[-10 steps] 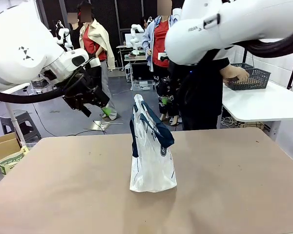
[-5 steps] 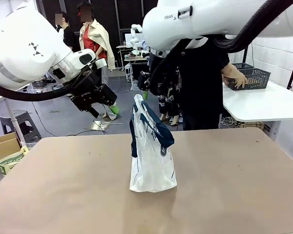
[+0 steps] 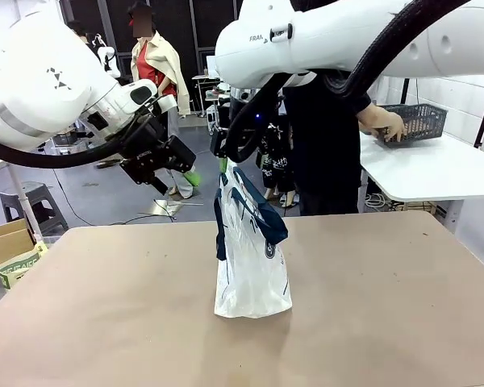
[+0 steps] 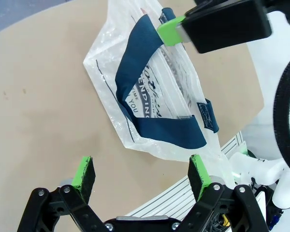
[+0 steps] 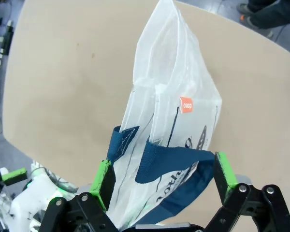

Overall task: Transfer purchased items from the store into the shopping bag.
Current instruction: Open the Reusable shopping bag in the center of the table.

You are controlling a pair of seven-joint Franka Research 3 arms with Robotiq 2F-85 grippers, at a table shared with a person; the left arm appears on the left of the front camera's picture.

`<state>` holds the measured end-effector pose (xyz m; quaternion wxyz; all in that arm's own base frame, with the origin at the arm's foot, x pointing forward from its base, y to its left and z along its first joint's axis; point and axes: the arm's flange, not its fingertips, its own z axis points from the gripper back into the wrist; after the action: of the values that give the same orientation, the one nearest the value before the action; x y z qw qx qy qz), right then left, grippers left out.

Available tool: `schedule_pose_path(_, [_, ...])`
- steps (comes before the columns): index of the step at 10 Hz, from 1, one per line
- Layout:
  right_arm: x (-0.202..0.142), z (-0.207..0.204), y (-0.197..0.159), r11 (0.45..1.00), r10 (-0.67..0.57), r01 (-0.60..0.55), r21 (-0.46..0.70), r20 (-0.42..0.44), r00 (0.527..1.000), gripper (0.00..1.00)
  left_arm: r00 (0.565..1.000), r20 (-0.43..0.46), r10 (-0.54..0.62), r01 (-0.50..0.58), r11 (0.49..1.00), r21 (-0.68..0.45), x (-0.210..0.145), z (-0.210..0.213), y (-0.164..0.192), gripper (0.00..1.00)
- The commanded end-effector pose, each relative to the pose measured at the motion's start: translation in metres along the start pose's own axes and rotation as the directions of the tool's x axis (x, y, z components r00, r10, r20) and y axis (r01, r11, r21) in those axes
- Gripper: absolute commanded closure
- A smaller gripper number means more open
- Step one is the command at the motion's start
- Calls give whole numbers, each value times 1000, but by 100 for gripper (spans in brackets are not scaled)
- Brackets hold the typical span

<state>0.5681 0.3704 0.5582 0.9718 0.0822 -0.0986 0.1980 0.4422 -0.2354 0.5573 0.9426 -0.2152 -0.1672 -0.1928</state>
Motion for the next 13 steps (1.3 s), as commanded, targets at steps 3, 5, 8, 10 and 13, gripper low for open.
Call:
schedule_pose_path(3, [-4,-12,-7,997,-65,63,-53,-46,997,0,999,2,-35,35,999,-38,6,-8,0,0])
schedule_pose_path(5, [-9,-14,-15,995,-86,83,-55,-46,995,0,999,-1,-35,35,999,-39,16,-19,-3,0])
schedule_pose_path(8, [-13,-18,-19,995,-86,83,-55,-55,995,0,999,-16,-29,29,999,-14,10,-20,-5,0])
schedule_pose_path(10, [-13,-22,-22,994,-96,92,-59,-62,993,0,1000,-9,-18,17,1000,-23,17,-24,-12,0])
schedule_pose_path(13, [-13,-27,-20,994,-96,92,-62,-69,993,0,1000,2,-21,21,997,-73,14,-27,-24,0])
